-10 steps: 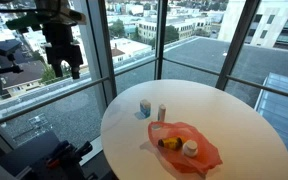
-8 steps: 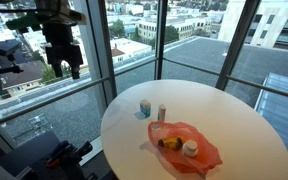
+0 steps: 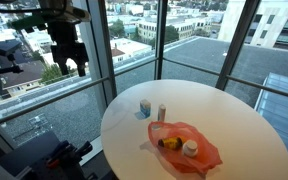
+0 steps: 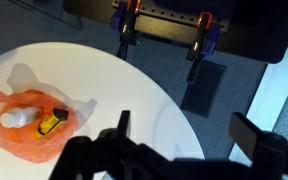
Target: Pick up the longest white container from the table and put it in the orange plastic bag
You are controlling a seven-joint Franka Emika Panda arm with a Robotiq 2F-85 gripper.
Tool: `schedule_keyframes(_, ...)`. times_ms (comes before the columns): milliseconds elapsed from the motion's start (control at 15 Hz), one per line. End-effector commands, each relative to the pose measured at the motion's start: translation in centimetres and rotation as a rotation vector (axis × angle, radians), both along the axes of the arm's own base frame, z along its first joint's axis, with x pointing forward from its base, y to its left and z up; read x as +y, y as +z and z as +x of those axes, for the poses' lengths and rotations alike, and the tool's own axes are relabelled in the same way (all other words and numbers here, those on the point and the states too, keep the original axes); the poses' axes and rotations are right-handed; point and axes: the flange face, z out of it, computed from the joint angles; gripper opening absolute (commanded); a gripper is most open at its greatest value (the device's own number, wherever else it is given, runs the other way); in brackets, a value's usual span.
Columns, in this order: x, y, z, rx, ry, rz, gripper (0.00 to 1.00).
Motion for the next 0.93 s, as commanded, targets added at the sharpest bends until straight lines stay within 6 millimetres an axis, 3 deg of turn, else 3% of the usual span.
schedule_keyframes(0, -0.8, 1.1, 3.2, -0.071, -0.022, -0.017, 1.00)
schedule_keyframes(400, -3.9, 1.3, 9.0, -0.214, -0.071, -0.017, 1.00)
schedule_keyframes(867, -9.3, -1.3, 15.5, -0.276, -0.163, 0.041, 1.00)
